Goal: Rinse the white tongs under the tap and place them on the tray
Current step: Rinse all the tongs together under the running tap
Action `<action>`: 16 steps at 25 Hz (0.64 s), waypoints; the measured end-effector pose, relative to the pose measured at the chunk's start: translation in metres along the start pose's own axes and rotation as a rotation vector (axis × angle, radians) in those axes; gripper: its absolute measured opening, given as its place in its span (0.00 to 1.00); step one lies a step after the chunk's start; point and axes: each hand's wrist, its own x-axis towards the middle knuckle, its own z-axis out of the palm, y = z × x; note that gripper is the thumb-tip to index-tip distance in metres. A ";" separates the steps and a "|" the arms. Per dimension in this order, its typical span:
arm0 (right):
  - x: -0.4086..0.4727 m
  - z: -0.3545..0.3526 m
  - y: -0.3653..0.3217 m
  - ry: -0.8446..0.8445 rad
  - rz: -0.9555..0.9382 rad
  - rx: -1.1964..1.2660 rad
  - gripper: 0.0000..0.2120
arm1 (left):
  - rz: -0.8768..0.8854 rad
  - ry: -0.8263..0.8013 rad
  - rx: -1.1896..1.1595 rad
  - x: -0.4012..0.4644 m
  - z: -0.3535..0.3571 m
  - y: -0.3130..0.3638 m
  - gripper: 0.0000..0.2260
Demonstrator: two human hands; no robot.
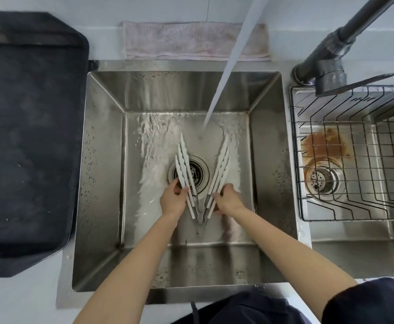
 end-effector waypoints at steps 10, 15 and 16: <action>0.013 -0.023 -0.027 0.230 -0.096 0.089 0.29 | 0.140 0.047 0.283 0.022 0.003 0.017 0.31; 0.017 -0.020 -0.039 0.265 -0.104 -0.113 0.32 | 0.095 0.050 0.458 0.027 0.010 0.029 0.32; 0.016 -0.020 -0.039 0.257 -0.106 -0.186 0.31 | 0.096 0.047 0.485 0.027 0.011 0.030 0.30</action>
